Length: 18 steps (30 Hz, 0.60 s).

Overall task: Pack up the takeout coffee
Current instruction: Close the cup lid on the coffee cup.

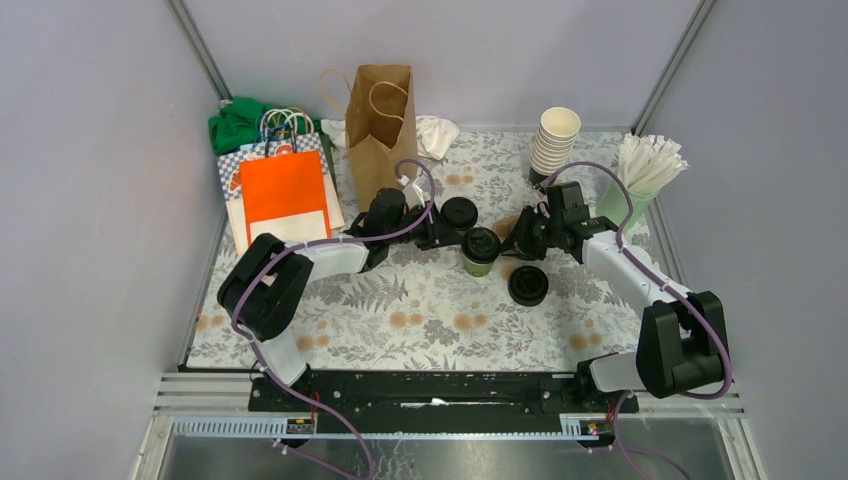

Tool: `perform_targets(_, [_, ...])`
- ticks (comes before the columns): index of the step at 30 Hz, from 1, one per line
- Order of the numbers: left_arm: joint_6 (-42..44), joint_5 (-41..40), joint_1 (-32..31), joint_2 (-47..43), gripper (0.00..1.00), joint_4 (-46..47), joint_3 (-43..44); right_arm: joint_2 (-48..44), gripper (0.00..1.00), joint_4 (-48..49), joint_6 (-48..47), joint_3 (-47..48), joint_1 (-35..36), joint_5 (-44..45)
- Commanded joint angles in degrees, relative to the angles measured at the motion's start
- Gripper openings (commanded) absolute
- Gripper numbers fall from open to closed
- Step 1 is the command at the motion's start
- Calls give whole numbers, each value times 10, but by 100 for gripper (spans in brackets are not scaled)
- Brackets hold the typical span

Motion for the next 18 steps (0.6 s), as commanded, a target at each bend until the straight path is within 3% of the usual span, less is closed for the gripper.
perform_targets(1, [20,7,-6,21,11,-7,6,11,23,6,-6,15,2,-9])
perform_targets(18, [62,-19,-22,49,7,-63,1,23,23,8,-9,-1,2,-5])
